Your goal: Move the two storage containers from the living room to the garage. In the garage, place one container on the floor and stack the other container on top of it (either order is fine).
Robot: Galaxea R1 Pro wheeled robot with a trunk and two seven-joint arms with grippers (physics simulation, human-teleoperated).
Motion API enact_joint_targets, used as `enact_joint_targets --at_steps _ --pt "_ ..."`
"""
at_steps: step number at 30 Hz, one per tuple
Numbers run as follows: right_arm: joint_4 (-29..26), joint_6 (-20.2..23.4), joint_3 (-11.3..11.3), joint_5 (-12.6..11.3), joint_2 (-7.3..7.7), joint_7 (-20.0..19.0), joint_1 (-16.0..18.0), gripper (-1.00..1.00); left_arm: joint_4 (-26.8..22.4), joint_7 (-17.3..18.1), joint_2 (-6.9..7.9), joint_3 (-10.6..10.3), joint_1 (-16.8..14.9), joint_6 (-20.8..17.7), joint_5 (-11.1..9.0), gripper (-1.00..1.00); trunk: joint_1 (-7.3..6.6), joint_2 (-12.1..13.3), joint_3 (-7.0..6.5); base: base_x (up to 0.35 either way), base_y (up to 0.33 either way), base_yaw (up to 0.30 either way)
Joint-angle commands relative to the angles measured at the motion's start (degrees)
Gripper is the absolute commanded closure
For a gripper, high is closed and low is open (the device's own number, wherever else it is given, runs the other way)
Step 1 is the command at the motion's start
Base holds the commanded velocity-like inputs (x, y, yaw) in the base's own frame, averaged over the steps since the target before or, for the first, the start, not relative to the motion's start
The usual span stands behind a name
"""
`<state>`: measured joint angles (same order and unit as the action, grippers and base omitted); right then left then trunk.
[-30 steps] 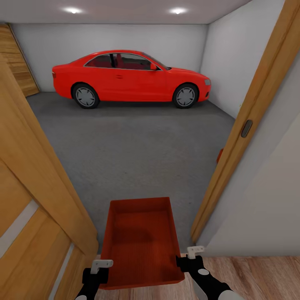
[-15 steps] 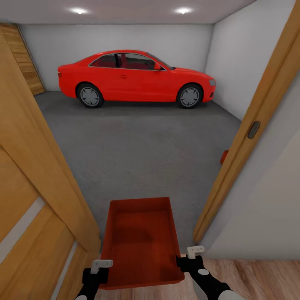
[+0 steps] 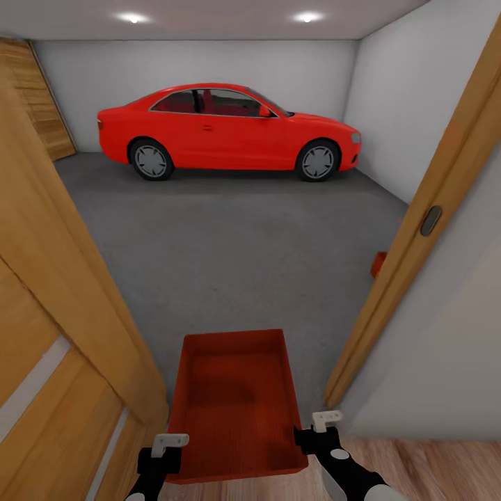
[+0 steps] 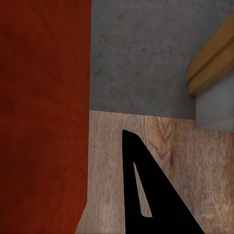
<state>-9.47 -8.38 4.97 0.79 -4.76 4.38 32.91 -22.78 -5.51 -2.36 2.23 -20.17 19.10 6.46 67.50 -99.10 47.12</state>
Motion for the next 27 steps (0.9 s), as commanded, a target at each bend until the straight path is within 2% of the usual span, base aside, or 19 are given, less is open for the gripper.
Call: enact_joint_targets --at_steps 1,12,27 --pt "0.1 -0.2 -0.3 0.1 0.27 0.7 0.0 1.0 -0.1 -0.6 -0.01 0.5 0.0 0.1 1.1 1.0 0.02 0.0 0.04 0.236 0.0 0.001" --pt "0.1 -0.2 -0.3 0.1 0.27 0.7 0.0 1.0 -0.1 -0.6 -0.01 0.5 0.0 0.1 1.1 1.0 0.02 0.0 0.04 0.258 0.0 0.0" --pt "0.1 -0.2 -0.3 0.1 0.27 0.7 0.0 1.0 -0.1 -0.6 -0.01 0.5 0.0 0.1 1.1 1.0 0.02 0.0 0.04 0.056 0.0 0.0"
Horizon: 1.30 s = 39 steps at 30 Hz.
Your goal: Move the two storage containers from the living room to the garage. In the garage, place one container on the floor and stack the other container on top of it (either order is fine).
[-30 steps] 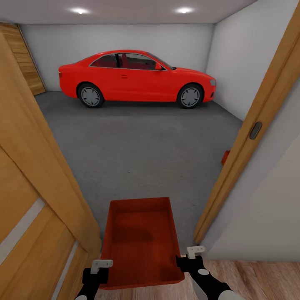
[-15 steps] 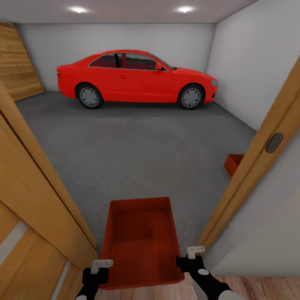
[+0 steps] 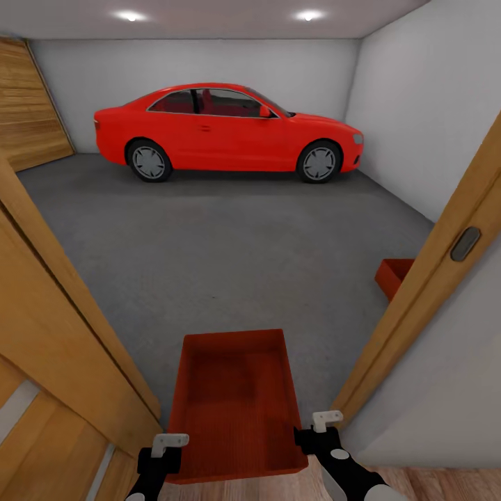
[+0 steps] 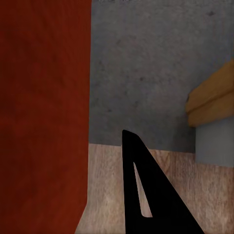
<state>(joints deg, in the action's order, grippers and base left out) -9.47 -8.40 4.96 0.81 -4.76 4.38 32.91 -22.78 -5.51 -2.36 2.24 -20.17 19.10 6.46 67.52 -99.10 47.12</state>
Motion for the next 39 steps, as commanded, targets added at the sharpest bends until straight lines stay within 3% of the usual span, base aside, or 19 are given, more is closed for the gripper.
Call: enact_joint_targets --at_steps 1,11,39 --pt "0.1 -0.2 -0.3 0.1 0.27 0.7 0.0 1.0 -0.1 -0.6 -0.01 0.5 0.0 0.1 1.1 1.0 0.0 0.0 0.04 0.019 0.0 -0.004" --pt "0.1 -0.1 -0.3 0.1 0.27 0.7 0.0 1.0 -0.1 -0.6 -0.01 0.5 0.0 0.1 1.1 1.0 0.0 0.0 0.04 0.002 0.0 -0.107" --pt "0.1 -0.2 -0.3 0.1 0.28 0.7 0.0 1.0 -0.1 -0.6 -0.01 0.5 0.0 0.1 1.1 1.0 0.0 0.0 0.04 0.047 0.0 -0.004"
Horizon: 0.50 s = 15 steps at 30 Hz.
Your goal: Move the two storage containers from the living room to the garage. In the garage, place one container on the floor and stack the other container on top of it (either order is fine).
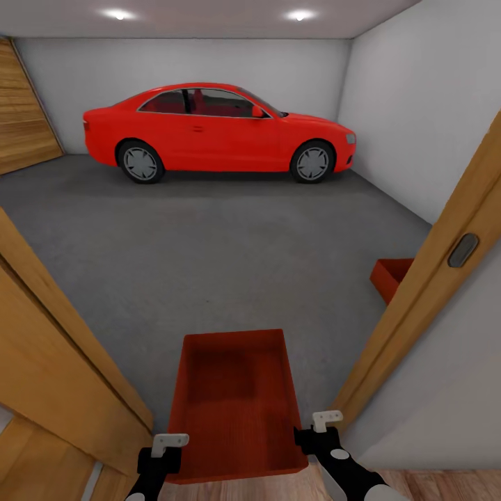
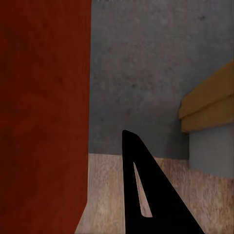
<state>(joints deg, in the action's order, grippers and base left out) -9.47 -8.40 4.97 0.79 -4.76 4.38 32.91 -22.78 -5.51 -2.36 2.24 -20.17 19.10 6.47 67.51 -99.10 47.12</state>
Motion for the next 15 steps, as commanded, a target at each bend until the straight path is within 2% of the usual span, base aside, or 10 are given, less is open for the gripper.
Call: enact_joint_targets --at_steps 1,15 --pt "0.1 -0.2 -0.3 0.1 0.28 0.7 0.0 1.0 -0.1 -0.6 -0.01 0.5 0.0 0.1 1.1 1.0 0.0 0.0 0.04 0.143 0.0 0.0" --pt "0.1 -0.2 -0.3 0.1 0.28 0.7 0.0 1.0 -0.1 -0.6 -0.01 0.5 0.0 0.1 1.1 1.0 0.0 0.0 0.04 0.249 0.058 0.0"
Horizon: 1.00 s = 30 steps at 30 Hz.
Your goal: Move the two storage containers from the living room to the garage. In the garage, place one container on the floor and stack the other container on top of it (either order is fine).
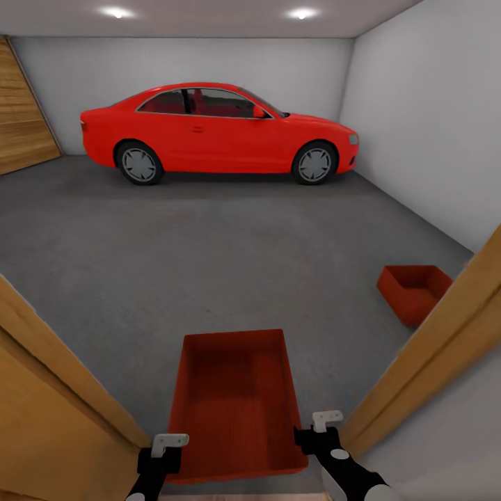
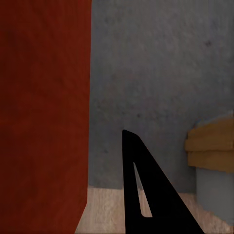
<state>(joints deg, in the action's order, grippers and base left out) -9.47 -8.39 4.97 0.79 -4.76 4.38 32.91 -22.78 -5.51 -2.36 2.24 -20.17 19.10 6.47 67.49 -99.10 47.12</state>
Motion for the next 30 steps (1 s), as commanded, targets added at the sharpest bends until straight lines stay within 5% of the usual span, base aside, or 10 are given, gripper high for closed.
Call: enact_joint_targets --at_steps 1,30 --pt "0.1 -0.2 -0.3 0.1 0.27 0.7 0.0 1.0 -0.1 -0.6 -0.01 0.5 0.0 0.1 1.1 1.0 0.02 0.0 0.04 0.22 0.033 0.0" --pt "0.1 -0.2 -0.3 0.1 0.27 0.7 0.0 1.0 -0.1 -0.6 -0.01 0.5 0.0 0.2 1.1 1.0 0.02 0.0 0.04 0.018 -0.019 0.0"
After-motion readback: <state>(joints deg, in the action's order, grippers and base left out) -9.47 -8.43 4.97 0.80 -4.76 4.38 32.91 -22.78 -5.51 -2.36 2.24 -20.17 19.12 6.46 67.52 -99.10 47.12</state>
